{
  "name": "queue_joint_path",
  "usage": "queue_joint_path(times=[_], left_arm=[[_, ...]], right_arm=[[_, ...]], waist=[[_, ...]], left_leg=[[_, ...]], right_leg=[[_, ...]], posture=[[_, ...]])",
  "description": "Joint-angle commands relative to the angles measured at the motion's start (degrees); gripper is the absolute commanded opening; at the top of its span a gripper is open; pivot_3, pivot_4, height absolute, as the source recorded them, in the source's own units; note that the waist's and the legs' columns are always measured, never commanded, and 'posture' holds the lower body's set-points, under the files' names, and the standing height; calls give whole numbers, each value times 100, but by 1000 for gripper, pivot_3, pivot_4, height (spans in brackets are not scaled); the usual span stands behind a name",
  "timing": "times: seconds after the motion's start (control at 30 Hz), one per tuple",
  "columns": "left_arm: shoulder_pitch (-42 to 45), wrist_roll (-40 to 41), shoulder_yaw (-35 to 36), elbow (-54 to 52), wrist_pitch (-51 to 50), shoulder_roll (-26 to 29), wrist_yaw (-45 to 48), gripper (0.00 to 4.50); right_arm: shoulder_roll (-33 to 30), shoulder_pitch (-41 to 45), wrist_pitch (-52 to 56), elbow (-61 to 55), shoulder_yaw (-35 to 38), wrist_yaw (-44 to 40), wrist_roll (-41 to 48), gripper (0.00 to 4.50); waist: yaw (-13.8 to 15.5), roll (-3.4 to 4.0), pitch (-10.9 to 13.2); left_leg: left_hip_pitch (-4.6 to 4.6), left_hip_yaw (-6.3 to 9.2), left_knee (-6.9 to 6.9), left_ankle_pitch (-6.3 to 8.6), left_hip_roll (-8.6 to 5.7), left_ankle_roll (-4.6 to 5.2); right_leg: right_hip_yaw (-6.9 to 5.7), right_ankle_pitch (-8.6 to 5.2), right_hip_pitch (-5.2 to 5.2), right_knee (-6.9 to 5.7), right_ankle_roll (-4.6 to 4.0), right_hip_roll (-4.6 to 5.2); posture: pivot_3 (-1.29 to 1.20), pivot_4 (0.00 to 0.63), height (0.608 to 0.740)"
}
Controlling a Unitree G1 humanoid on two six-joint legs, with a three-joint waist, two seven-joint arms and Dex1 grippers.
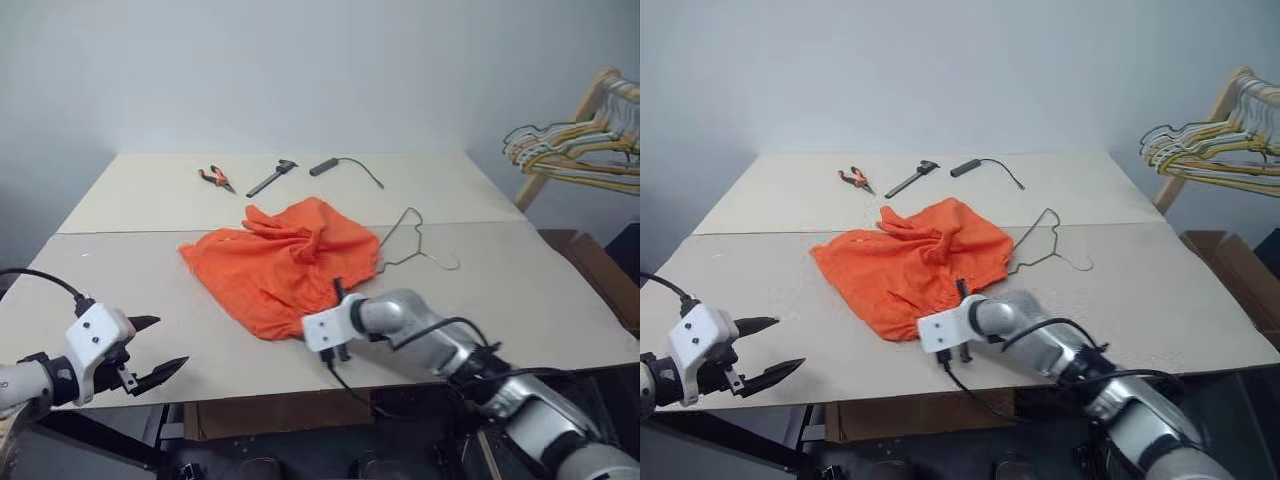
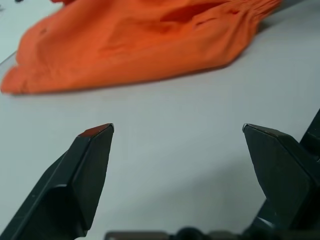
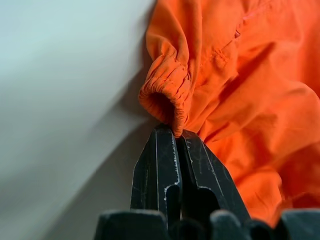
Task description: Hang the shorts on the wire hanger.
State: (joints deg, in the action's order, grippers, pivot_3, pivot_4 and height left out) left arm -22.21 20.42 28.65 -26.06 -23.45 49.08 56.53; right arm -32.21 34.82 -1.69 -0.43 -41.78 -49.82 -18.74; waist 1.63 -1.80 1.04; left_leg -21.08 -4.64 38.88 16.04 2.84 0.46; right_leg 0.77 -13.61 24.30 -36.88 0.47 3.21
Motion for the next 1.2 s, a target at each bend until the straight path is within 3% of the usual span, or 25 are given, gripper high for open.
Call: queue_joint_path(times=[0.03, 0.23, 0.43, 0.7, 1.2], left_arm=[[153, -14, -68, 73, 181, 113, 71, 4500], [500, -293, -366, 573, 518, 514, 325, 4500], [1390, -812, -1219, 1566, 1137, 907, 562, 4500], [3222, -1934, -2715, 3571, 2363, 865, 733, 4500], [5312, -2675, -3971, 6758, 3057, 160, 1362, 4500]], right_arm=[[-470, 54, -1287, 41, 481, -248, 316, 25], [-1232, 154, -3535, 1200, 786, -806, 805, 25], [-1352, 425, -4909, 2406, 873, -1088, 871, 25], [-1055, 553, -4994, 2817, 1041, -987, 786, 25], [-819, 357, -4549, 2579, 1316, -691, 571, 25]], waist=[[-40, -1, 2], [-59, -2, 8], [-77, 0, 12], [-97, 1, 13], [-96, 0, 11]], left_leg=[[4, 0, -1, 0, 0, 0], [8, -1, 0, -1, -2, 1], [11, -7, 1, -1, -3, 2], [9, -15, 1, -2, -2, 3], [13, -20, 9, -2, -7, 4]], right_leg=[[0, -1, -1, -3, -2, -1], [4, -5, -5, -7, -9, 0], [11, -5, -8, -6, -10, 2], [17, -2, -4, -13, -12, 0], [19, -1, -10, -24, -9, 2]], posture=[[118, 0, 740], [118, 0, 740], [110, 0, 740], [90, 0, 740], [66, 0, 740]])
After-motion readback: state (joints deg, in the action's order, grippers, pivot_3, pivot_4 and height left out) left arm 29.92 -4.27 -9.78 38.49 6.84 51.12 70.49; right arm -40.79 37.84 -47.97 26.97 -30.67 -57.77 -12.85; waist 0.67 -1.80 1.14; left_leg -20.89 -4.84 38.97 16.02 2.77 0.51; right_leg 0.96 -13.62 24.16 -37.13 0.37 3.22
